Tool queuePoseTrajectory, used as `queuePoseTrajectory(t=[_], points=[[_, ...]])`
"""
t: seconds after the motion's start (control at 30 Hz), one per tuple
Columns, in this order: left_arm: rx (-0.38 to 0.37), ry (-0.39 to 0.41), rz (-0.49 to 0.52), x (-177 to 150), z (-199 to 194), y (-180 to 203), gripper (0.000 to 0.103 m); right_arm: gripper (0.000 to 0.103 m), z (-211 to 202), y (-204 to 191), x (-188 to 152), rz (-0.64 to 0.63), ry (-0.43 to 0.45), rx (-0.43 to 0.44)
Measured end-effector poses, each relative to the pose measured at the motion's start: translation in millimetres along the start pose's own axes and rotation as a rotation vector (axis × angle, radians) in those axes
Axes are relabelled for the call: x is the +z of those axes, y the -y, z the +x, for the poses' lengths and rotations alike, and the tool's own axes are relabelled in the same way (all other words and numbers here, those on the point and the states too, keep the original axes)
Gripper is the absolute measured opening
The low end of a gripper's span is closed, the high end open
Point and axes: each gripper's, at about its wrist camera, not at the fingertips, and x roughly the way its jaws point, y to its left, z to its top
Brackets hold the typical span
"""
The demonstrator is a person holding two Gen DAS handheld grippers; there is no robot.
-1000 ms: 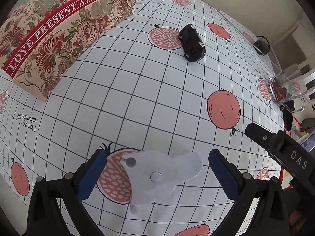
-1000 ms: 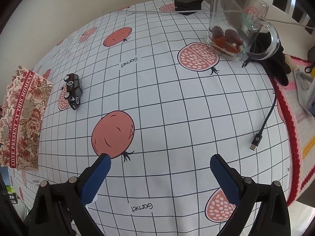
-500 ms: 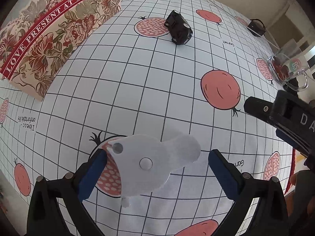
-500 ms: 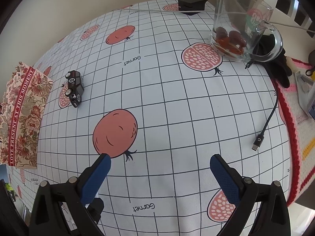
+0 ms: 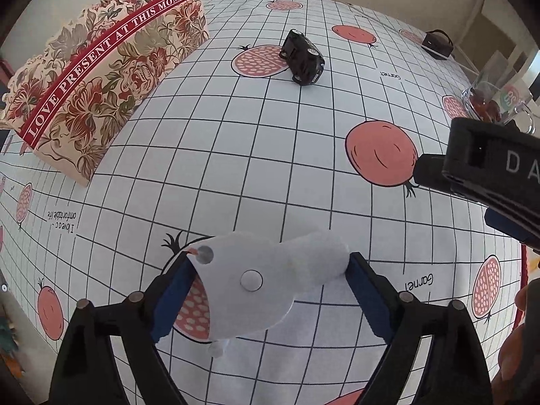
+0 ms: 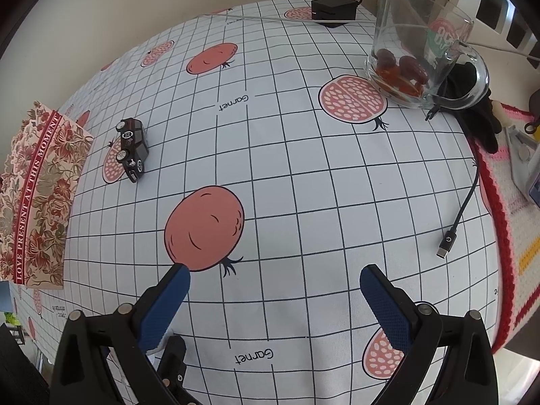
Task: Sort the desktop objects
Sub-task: 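Lower left tool over the white toy and close on it, then close right tool on the black toy car while left tool holds the white toy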
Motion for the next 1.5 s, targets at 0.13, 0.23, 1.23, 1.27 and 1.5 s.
queuePoseTrajectory(t=[0.13,0.23,1.23,1.27,1.5], points=[[-0.001,0.003,0.003,1.5,0.0,-1.9,0.089,0.102,0.2,-2.4,-0.7,-0.001,-0.001,0.0],[-0.003,-0.001,0.006,3.4,0.2,-3.5,0.089,0.102,0.7,-4.2,0.2,0.001,-0.003,-0.001],[0.012,0.104,-0.152,90.6,-1.9,-49.0,0.089,0.099,0.4,-77.1,60.1,-0.038,0.242,0.213],[0.009,0.101,-0.158,104.1,10.6,-41.6,0.089,0.099,-0.3,-78.3,62.5,-0.041,0.255,0.213],[-0.011,0.098,-0.181,120.4,20.9,-47.2,0.089,0.096,16.0,-76.2,83.8,0.033,0.247,0.241]])
